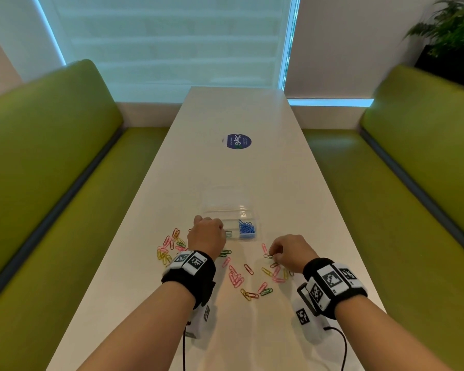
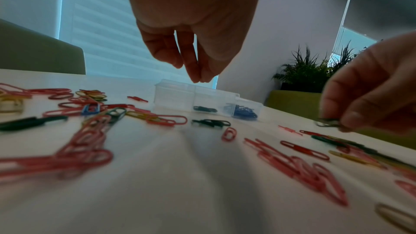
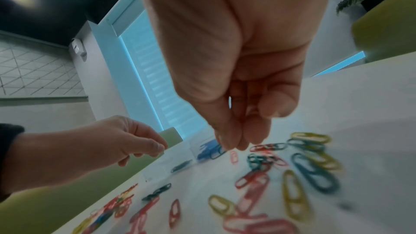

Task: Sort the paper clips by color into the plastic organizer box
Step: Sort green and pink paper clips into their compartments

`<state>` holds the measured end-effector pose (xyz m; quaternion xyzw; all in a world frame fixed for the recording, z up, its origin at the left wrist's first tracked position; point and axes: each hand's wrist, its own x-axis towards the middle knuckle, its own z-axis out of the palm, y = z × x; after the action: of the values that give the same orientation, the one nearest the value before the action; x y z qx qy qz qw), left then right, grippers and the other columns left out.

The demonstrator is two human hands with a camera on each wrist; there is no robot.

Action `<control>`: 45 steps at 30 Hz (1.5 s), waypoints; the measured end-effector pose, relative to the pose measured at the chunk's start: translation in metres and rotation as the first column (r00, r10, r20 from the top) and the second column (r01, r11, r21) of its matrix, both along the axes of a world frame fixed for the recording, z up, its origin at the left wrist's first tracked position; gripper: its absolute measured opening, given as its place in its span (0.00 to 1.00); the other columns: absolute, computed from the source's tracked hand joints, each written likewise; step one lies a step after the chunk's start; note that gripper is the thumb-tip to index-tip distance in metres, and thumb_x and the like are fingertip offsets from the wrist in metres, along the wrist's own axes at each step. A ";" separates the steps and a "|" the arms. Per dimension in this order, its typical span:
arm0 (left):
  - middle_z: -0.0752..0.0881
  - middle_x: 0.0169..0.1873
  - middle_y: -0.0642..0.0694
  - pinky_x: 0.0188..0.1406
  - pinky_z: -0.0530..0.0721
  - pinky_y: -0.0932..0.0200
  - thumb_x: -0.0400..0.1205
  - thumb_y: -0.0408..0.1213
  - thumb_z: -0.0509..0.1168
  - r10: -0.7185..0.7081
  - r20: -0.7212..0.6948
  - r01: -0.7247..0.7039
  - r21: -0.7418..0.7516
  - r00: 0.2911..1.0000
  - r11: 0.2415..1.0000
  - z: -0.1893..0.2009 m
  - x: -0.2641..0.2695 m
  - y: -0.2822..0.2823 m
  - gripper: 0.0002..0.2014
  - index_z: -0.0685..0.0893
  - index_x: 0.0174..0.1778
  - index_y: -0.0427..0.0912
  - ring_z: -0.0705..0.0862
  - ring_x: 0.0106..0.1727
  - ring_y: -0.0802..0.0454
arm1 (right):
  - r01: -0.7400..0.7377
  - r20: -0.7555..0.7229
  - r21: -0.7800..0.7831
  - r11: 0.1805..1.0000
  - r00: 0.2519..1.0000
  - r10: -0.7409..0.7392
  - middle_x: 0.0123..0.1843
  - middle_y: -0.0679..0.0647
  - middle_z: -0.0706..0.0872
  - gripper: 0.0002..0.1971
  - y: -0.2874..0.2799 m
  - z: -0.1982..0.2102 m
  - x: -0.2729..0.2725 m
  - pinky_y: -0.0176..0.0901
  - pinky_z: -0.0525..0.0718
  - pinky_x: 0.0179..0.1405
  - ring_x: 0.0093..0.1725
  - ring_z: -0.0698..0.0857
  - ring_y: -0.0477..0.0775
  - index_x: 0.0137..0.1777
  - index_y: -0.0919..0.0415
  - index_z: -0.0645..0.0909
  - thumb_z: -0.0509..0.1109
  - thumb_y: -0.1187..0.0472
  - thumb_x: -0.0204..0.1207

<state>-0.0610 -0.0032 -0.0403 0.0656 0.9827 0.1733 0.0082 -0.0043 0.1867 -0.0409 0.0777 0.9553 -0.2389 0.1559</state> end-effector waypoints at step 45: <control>0.87 0.54 0.45 0.55 0.85 0.54 0.81 0.36 0.61 -0.045 0.227 0.044 0.010 0.973 0.999 -0.016 0.019 -0.018 0.11 0.88 0.52 0.46 0.84 0.56 0.48 | 0.168 -0.106 -0.024 0.986 0.980 -0.169 0.57 0.50 0.86 0.09 0.017 -0.013 -0.006 0.44 0.83 0.61 0.57 0.84 0.51 0.55 0.54 0.85 0.69 0.60 0.76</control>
<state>-0.0415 -0.0216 -0.0566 0.0673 0.9731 0.1817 0.1243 -0.0100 0.2032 -0.0542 0.1442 0.9505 -0.2621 0.0840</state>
